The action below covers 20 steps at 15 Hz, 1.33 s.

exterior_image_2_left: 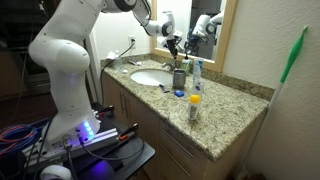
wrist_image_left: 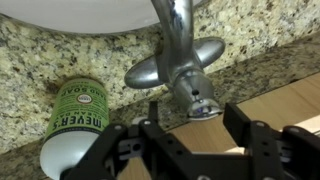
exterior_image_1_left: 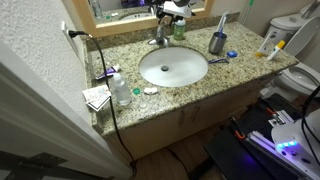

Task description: Push the faucet handle down

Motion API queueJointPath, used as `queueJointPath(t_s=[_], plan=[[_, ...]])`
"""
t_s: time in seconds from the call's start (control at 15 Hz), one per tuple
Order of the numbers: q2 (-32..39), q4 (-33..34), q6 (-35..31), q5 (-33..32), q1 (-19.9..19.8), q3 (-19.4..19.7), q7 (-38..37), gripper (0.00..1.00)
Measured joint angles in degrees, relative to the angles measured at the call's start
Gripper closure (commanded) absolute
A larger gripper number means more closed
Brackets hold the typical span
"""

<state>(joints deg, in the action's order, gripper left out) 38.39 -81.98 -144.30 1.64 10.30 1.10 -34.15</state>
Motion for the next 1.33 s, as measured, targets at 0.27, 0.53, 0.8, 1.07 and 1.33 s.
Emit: queueJointPath(t_s=[0.27, 0.53, 0.8, 1.07, 1.33], plan=[[0.83, 1.02, -0.47, 0.33, 0.13, -0.21, -0.09, 0.7], [0.92, 1.76, 1.04, 1.01, 0.12, -0.4, 0.94, 0.95], [1.12, 2.57, 2.97, 1.71, 0.1, -0.69, 2.61, 0.93], [1.27, 2.85, 9.31, 1.71, 0.28, -1.21, 6.15, 0.93], [1.76, 3.17, 10.77, 1.17, 0.6, -1.19, 7.5, 0.93]])
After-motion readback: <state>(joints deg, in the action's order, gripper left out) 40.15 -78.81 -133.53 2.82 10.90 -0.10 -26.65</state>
